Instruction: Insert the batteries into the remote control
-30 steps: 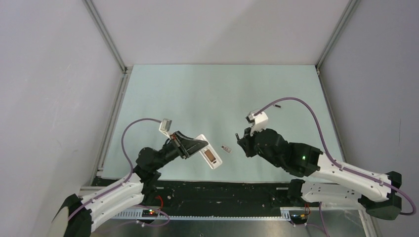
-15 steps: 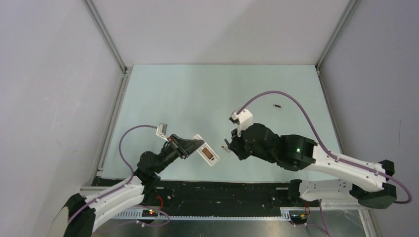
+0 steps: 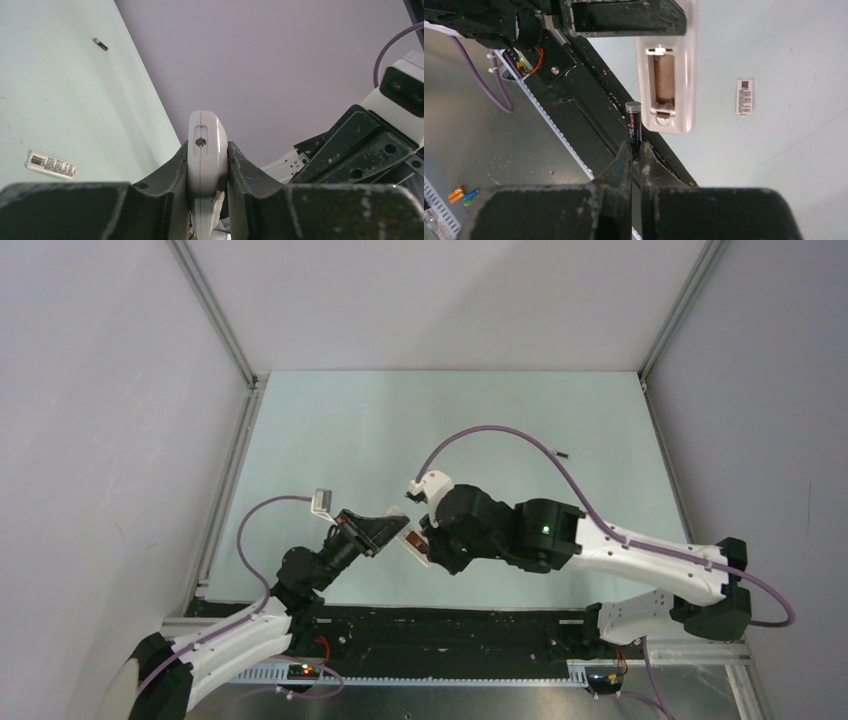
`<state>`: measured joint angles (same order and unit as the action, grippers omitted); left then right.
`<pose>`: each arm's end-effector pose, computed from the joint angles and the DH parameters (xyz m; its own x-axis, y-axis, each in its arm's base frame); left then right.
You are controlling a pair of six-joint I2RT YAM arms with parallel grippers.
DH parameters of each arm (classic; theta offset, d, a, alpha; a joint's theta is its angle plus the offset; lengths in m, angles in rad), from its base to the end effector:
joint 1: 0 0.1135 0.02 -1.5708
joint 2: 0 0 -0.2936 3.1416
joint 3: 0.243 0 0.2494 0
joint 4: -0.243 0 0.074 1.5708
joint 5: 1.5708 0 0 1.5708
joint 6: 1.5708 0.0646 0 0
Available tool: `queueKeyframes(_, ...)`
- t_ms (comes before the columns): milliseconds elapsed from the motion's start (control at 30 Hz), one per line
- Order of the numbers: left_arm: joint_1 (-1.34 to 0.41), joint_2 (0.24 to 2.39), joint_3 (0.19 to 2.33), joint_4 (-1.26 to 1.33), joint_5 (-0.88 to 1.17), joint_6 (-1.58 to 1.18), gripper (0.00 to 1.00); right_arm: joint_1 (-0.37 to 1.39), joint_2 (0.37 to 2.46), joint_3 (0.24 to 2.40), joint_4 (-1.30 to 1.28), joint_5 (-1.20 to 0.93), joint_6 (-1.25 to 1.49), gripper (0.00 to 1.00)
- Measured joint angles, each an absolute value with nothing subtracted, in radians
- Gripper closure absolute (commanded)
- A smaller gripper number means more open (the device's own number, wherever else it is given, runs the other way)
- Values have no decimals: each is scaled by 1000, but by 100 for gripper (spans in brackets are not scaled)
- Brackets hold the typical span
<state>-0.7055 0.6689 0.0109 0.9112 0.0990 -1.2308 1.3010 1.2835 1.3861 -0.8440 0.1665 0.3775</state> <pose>0.1114 -0.1033 0.2297 -0.6134 -0.7099 -0.3462 0.4193 0.0788 -0.9044 0.0831 0.2603 0.3866 -0.5057 -0.4647 -0.7269 -0.7869 0.5938 0.1678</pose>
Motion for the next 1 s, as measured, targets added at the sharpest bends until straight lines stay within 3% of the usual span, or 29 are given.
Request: queueKeyframes(1000, -704, 598, 11, 904, 108, -1227, 100, 1204, 1481, 1525, -918, 25, 283, 100)
